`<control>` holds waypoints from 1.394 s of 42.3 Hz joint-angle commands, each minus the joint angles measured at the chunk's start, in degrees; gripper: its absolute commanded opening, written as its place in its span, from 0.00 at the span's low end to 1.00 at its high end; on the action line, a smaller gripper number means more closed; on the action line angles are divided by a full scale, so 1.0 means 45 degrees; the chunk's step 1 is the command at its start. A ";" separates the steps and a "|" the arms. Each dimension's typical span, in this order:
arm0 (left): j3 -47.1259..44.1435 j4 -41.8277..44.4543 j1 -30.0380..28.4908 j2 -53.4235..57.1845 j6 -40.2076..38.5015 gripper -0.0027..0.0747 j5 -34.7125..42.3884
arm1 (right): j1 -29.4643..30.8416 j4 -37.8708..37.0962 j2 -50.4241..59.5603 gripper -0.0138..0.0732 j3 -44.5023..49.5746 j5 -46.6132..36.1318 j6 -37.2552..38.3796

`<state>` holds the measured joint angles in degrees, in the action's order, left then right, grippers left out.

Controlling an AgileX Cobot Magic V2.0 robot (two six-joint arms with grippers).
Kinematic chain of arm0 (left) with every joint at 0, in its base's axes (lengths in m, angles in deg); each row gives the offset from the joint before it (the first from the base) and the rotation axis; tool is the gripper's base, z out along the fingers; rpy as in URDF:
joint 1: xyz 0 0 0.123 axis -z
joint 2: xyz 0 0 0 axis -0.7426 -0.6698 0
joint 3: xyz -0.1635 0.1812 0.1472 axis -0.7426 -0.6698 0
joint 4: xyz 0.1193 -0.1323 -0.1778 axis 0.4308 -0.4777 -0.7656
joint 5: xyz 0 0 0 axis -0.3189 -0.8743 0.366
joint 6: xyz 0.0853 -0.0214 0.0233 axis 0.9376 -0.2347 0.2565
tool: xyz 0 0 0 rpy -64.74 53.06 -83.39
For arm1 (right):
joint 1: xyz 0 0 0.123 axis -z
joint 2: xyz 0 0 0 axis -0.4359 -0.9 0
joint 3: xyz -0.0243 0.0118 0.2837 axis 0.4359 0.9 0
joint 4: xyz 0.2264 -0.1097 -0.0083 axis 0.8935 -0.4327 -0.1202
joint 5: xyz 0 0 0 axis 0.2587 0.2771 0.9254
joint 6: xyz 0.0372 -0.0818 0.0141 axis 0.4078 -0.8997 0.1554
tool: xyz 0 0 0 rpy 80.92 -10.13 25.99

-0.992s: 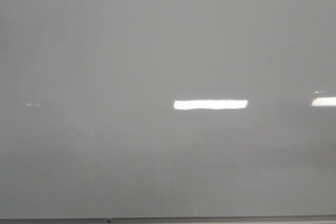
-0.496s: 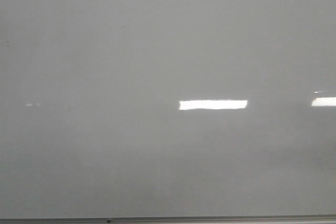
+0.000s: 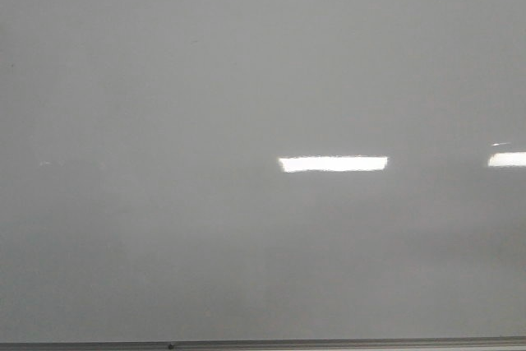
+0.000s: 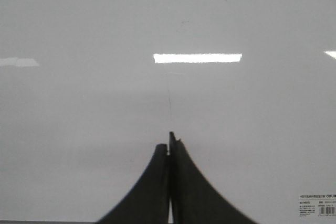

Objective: Write number 7 on whiteboard

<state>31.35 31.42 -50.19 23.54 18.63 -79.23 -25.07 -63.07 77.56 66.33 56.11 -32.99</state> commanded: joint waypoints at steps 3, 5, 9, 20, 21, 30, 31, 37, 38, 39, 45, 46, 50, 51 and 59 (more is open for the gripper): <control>-0.0044 -0.0009 0.0009 0.0184 -0.0023 0.01 0.1572 | 0.0010 -0.0098 0.0152 0.08 -0.0038 -0.1142 -0.0066; -0.0044 -0.0009 0.0009 0.0184 -0.0023 0.01 0.1750 | 0.0010 -0.0098 0.0152 0.08 -0.0038 -0.1405 -0.0066; -0.0044 -0.0044 0.0009 0.0184 -0.0117 0.01 0.2751 | 0.0010 -0.0098 0.0152 0.08 -0.0160 -0.1913 -0.0066; 0.1801 -0.0361 0.0009 0.0015 -0.0295 0.01 0.3373 | 0.0010 -0.0098 0.0031 0.08 -0.2586 -0.0306 -0.0066; 0.2063 -0.0361 0.0009 -0.0073 -0.0295 0.01 0.3189 | 0.0010 -0.0098 -0.0028 0.08 -0.2854 -0.0094 -0.0066; 0.4251 -0.0331 0.0009 -0.2179 -0.0249 0.01 0.0547 | 0.0010 -0.0048 -0.1883 0.08 -0.4976 0.0997 -0.0066; 0.4381 -0.0331 0.0009 -0.2464 -0.0244 0.01 0.0446 | 0.0010 0.0008 -0.2068 0.08 -0.5088 0.0996 -0.0066; 0.4826 -0.0237 0.0009 -0.3926 -0.0189 0.01 0.0443 | 0.0010 0.0118 -0.3697 0.08 -0.5910 0.1020 -0.0066; 0.4882 -0.0237 0.0009 -0.4160 -0.0189 0.01 0.0443 | 0.0010 0.0118 -0.3899 0.08 -0.6019 0.1005 -0.0066; 0.4905 -0.0237 0.0009 -0.4269 -0.0189 0.01 0.0443 | 0.0010 0.0118 -0.4082 0.08 -0.6059 0.1020 -0.0066; 0.4902 -0.0237 0.0009 -0.4821 -0.0189 0.01 0.0484 | 0.0010 0.0118 -0.4673 0.08 -0.6162 0.0924 -0.0066; 0.4902 -0.0237 0.0009 -0.4851 -0.0189 0.01 0.0484 | 0.0010 0.0118 -0.4697 0.08 -0.6162 0.0924 -0.0066; 0.4902 -0.0237 0.0009 -0.4852 -0.0189 0.01 0.0484 | 0.0010 0.0118 -0.4698 0.09 -0.6162 0.0924 -0.0066; 0.4902 -0.0237 0.0009 -0.4852 -0.0189 0.01 0.0484 | 0.0010 0.0118 -0.4698 0.11 -0.6162 0.0924 -0.0066; 0.4902 -0.0237 0.0009 -0.4852 -0.0189 0.21 0.0505 | 0.0010 0.0118 -0.4698 0.45 -0.6162 0.0924 -0.0066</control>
<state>51.24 30.45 -50.19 2.44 17.86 -81.47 -25.07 -62.97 57.36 40.85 64.55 -32.99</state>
